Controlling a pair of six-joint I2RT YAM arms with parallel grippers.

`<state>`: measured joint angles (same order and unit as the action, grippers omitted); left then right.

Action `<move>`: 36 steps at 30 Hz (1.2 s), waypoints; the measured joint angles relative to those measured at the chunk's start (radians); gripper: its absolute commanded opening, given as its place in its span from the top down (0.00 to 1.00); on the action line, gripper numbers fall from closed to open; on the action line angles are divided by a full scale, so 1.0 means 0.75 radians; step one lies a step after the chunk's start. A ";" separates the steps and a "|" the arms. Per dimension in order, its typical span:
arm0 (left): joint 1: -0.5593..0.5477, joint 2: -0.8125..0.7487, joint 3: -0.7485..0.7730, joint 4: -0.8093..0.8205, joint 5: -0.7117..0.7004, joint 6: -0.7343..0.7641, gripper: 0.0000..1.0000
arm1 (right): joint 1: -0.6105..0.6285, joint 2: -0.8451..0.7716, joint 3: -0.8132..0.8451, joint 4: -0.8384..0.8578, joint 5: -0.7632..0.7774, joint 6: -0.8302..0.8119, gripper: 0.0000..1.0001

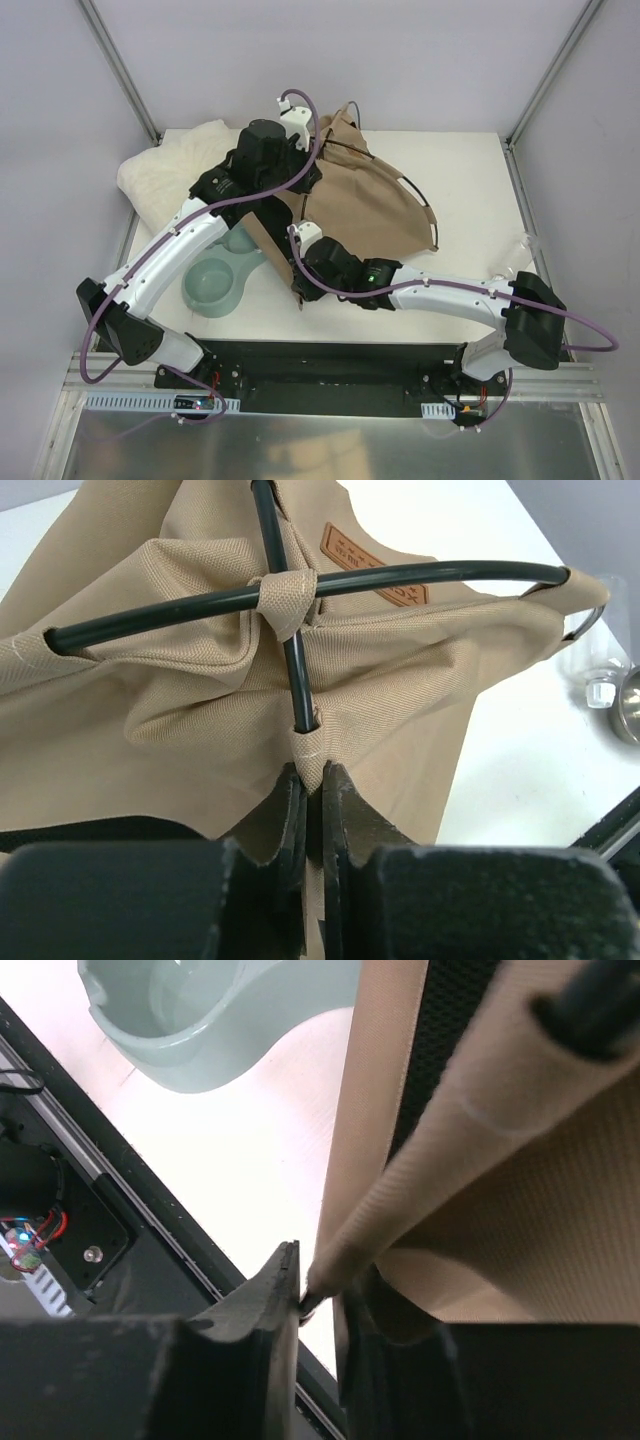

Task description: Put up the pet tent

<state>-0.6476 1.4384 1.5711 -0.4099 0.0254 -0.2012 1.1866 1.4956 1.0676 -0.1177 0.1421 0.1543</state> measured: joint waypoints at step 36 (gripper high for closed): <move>0.030 -0.168 0.149 -0.148 0.635 0.465 1.00 | 0.014 -0.806 0.751 -0.629 0.385 -0.129 0.39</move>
<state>-0.6254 1.3125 1.6829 -0.5209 0.5018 0.1474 1.1973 0.8913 1.6306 -0.5896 0.4305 0.0574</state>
